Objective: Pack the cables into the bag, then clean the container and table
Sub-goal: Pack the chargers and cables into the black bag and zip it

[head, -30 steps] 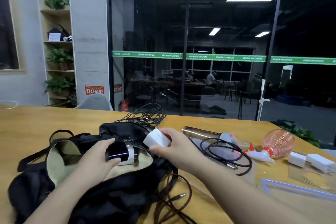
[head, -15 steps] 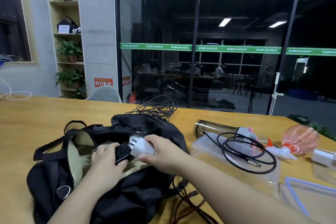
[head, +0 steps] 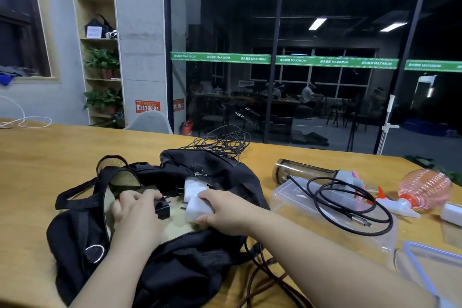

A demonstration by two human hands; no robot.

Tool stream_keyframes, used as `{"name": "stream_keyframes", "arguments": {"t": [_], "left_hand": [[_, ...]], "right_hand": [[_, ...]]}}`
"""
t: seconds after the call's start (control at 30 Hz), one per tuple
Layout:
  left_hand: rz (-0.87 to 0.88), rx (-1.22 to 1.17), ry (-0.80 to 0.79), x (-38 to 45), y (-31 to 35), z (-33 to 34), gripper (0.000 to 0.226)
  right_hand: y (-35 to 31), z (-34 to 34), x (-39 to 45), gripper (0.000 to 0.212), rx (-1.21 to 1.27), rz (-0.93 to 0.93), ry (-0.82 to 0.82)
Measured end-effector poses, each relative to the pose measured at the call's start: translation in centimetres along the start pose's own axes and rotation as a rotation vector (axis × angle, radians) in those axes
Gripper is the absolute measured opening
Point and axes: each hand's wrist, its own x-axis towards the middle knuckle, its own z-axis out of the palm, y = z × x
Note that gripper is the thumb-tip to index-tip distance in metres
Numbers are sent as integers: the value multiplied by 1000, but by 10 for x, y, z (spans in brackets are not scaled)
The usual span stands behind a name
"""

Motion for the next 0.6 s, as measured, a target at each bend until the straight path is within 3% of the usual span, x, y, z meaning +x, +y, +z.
{"name": "stream_keyframes", "arguments": {"t": [0.27,0.6], "left_hand": [[170,79,9,8,-6,9,41],[155,178,-188,14,-12,21,34]], "right_hand": [[-2,10,9,35,-77,-30,27],[-10,12,18,25,-176,-44,72]]}}
